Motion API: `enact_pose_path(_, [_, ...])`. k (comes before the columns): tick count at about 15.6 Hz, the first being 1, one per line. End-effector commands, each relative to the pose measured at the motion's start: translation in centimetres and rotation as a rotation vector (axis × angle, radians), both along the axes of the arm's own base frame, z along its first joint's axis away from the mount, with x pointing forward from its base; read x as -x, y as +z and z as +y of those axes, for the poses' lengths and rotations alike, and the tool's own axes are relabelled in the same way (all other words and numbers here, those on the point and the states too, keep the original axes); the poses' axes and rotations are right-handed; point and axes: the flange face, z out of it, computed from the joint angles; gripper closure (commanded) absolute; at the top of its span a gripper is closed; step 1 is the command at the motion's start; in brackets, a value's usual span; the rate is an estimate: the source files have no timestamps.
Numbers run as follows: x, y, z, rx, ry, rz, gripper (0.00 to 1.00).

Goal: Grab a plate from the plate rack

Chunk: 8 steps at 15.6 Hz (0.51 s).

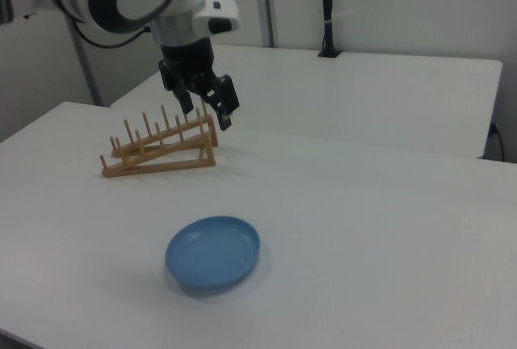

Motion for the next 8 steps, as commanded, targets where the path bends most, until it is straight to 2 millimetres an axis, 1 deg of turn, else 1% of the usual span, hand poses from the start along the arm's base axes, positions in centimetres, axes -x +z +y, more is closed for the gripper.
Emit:
enact_pose_path(1, [-1.2,-0.4,2.1,0.125,0.102,0.048,0.0])
enact_pose_path(3, [-1.7,-0.6,3.1,0.135,0.14,0.051,0.0])
enact_pose_path(6, [-2.3,-1.0,3.3,0.133,0.13,0.05,0.0])
enact_pose_path(8, [-2.5,-1.1,4.1,0.133,0.142,0.051,0.0])
